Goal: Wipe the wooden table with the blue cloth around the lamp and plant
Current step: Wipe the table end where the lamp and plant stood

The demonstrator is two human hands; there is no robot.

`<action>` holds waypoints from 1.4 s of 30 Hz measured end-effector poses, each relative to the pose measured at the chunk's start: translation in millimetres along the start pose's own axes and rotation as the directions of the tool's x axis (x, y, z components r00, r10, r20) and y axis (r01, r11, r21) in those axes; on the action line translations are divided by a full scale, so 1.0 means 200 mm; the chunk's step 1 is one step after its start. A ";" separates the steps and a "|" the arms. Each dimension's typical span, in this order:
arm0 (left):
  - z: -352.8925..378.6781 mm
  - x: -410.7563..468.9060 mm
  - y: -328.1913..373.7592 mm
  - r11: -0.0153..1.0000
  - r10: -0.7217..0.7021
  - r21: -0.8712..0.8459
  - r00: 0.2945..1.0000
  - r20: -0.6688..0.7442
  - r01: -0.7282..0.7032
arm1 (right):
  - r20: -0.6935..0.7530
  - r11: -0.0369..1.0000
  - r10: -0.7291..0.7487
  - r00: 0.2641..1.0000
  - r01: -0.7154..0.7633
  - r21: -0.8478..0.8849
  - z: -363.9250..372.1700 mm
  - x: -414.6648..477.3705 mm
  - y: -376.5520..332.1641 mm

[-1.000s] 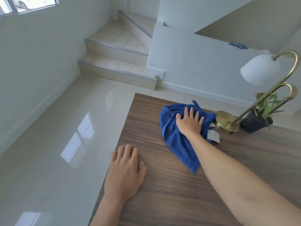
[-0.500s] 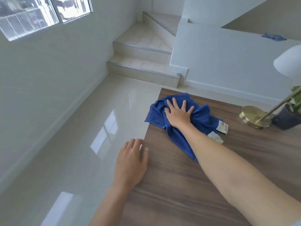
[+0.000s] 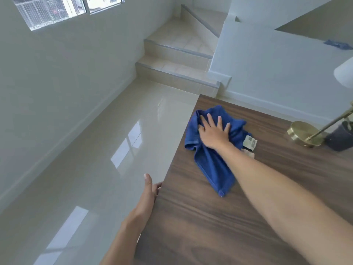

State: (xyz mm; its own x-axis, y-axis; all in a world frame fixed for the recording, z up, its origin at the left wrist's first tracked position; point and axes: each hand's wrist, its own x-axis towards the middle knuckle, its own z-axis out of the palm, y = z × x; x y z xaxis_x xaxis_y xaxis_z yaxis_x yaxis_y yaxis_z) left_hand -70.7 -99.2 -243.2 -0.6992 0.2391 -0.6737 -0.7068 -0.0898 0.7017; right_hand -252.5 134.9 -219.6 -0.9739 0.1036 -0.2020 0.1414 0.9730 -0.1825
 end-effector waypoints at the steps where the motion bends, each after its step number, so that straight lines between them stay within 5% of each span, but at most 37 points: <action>1: 0.00 0.00 0.00 1.000 0.007 0.009 1.000 0.007 -0.007 | -0.014 1.000 -0.029 0.999 0.029 -0.008 0.03 -0.02 -0.09; 6: 0.02 -0.01 0.01 0.987 0.162 0.031 0.982 -0.092 -0.160 | -0.030 0.869 -0.494 0.869 0.493 -0.034 0.22 -0.71 -0.18; 9: -0.01 -0.04 -0.01 0.998 0.063 0.004 0.998 0.009 -0.063 | -0.022 0.889 -0.457 0.889 0.456 -0.041 0.17 -0.71 0.02; 12: -0.04 -0.11 -0.04 0.999 -0.050 0.017 0.990 0.134 0.048 | 0.008 0.989 -0.143 0.990 0.143 -0.046 0.06 -0.37 0.05; 15: -0.08 -0.21 -0.10 0.995 -0.100 -0.002 0.984 0.151 0.101 | -0.007 0.998 0.057 0.998 -0.056 0.017 0.10 -0.32 -0.16; 21: -0.14 -0.44 -0.29 0.995 -0.072 0.072 0.997 0.000 0.071 | 0.043 0.927 -0.372 0.927 0.373 -0.037 0.30 -1.12 -0.33; 24: -0.16 -0.56 -0.42 0.999 -0.026 0.035 0.999 -0.039 0.027 | 0.077 0.925 -0.373 0.924 0.378 -0.048 0.25 -1.04 -0.25; 29: -0.10 -0.65 -0.53 0.988 0.147 0.002 0.947 -0.285 -0.153 | -0.039 0.994 -0.062 0.997 0.065 0.089 0.30 -0.95 -0.51; 33: 0.00 -0.74 -0.52 0.945 0.288 -0.030 0.874 -0.391 -0.325 | -0.080 0.932 -0.361 0.929 0.361 -0.007 0.50 -1.59 -0.58; 36: 0.03 -0.81 -0.52 0.916 0.382 0.038 0.836 -0.393 -0.400 | -0.095 0.896 -0.440 0.893 0.443 0.016 0.48 -1.70 -0.36; 42: -0.04 -0.82 -0.57 0.827 0.542 0.361 0.782 -0.310 -0.430 | -0.055 0.995 0.101 0.993 -0.100 0.018 0.34 -1.40 -0.16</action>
State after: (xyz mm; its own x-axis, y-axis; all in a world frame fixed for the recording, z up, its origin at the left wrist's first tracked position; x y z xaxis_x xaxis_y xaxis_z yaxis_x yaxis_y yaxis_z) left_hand 123.7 -136.6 -214.3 -0.9625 -0.1612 -0.2184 -0.2453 0.1722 0.9540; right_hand 27.5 60.3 -222.6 -0.9629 0.2123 -0.1666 0.2412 0.9539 -0.1787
